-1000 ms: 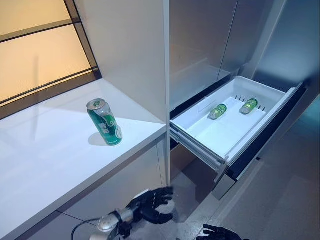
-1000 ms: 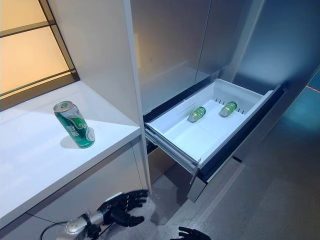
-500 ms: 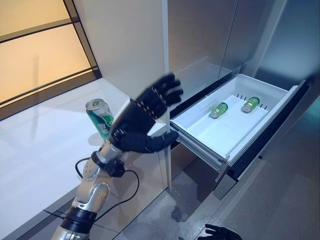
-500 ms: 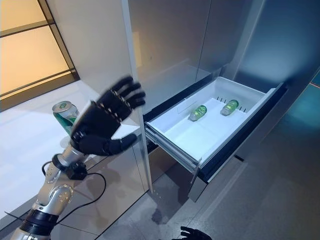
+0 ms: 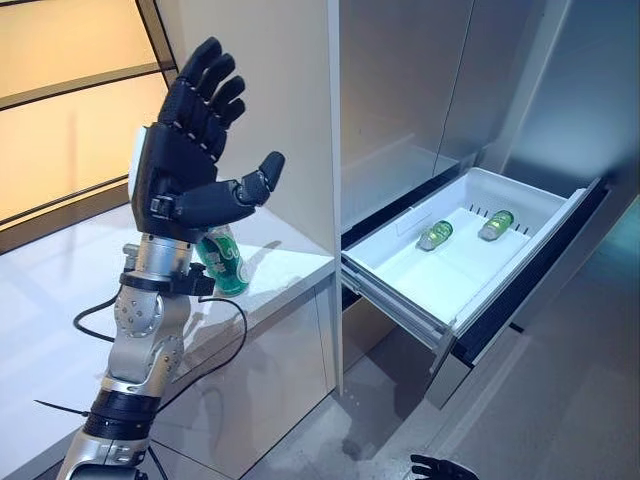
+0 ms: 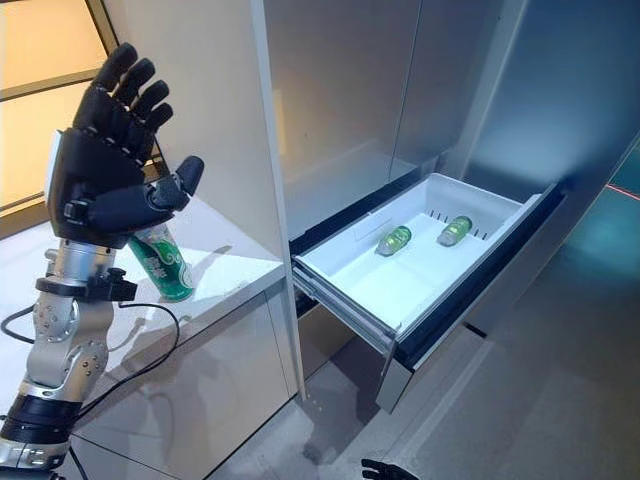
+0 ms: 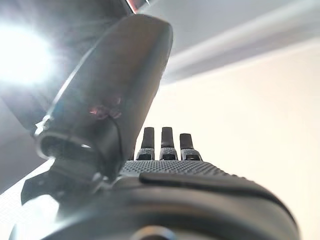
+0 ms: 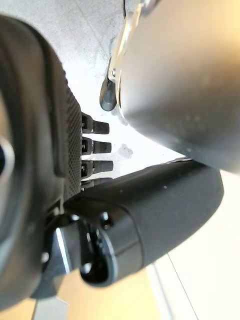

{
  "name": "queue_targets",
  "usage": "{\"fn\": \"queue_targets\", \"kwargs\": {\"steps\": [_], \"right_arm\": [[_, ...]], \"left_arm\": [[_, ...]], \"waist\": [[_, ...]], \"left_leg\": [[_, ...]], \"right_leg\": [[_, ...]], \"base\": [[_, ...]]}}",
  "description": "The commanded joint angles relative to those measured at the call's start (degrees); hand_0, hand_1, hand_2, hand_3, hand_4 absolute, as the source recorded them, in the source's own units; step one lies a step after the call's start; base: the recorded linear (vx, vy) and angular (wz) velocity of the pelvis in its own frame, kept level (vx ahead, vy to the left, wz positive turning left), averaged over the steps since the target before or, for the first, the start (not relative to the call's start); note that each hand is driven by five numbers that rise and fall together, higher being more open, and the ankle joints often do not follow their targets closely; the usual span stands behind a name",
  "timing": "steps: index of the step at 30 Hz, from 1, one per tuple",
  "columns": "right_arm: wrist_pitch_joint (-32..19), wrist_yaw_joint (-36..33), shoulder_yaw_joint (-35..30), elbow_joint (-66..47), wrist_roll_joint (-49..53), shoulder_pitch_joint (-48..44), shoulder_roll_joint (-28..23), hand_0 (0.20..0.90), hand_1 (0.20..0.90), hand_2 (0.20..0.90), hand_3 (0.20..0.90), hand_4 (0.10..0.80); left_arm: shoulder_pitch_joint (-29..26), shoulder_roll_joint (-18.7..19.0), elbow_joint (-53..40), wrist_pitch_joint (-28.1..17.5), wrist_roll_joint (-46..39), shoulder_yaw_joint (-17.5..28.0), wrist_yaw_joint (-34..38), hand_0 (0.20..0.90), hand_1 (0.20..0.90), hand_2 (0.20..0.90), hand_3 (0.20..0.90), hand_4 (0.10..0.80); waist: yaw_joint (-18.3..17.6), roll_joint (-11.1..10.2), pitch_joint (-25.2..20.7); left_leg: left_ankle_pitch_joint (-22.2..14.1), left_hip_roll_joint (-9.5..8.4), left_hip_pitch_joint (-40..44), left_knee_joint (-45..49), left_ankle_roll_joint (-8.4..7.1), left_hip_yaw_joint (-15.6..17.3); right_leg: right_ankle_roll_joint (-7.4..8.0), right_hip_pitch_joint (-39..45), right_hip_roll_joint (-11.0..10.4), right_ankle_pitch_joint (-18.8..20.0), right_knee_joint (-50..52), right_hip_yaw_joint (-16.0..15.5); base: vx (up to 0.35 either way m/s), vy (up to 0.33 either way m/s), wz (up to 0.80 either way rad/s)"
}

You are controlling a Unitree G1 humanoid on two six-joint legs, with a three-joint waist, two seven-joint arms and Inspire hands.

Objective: Put drinks into fridge and close the fridge

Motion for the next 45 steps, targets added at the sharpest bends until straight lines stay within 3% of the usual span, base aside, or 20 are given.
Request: {"fn": "queue_targets", "kwargs": {"steps": [1,14,30,45], "right_arm": [[-0.39,-0.24,1.44,2.36,-0.96,-1.58,0.05,0.900,0.900,0.900,0.900,0.800],[0.84,0.20,0.46,1.85,-1.09,-1.31,-0.80,0.900,0.900,0.900,0.900,0.800],[2.62,0.77,-0.51,0.90,-1.47,-1.76,-1.84,0.900,0.900,0.900,0.900,0.800],[2.63,1.19,-0.61,1.43,-2.12,-1.76,-2.07,0.900,0.900,0.900,0.900,0.800]], "left_arm": [[-8.97,2.78,2.78,-0.40,-0.15,5.25,2.68,0.900,0.900,0.900,0.900,0.800],[-7.51,4.90,14.41,4.87,-2.78,8.74,1.07,0.900,0.900,0.900,0.900,0.800],[-7.50,6.80,20.69,10.93,-5.92,8.09,-6.21,0.900,0.900,0.900,0.900,0.800],[-9.51,6.60,19.31,4.72,-8.49,7.93,-4.60,0.900,0.900,0.900,0.900,0.800]], "waist": [[0.84,0.01,-1.43],[1.06,0.17,-1.42],[0.97,0.51,-1.24],[0.39,0.56,-1.62]], "left_leg": [[-4.29,0.71,-0.29,0.47,-2.17,-0.09],[-4.27,0.74,-0.01,0.75,-2.41,0.15],[-4.25,0.79,0.17,0.96,-2.53,0.77],[-4.29,0.84,0.34,0.88,-2.64,1.31]], "right_leg": [[2.01,-2.60,0.47,-5.03,4.91,-1.78],[2.08,-2.16,0.31,-5.43,5.21,-1.92],[2.42,-1.93,0.02,-5.60,5.42,-2.04],[2.50,-1.88,0.09,-5.58,5.25,-1.47]], "base": [[0.000,0.000,0.00],[0.000,0.000,0.00],[0.000,0.000,0.00],[0.000,0.000,0.00]]}}
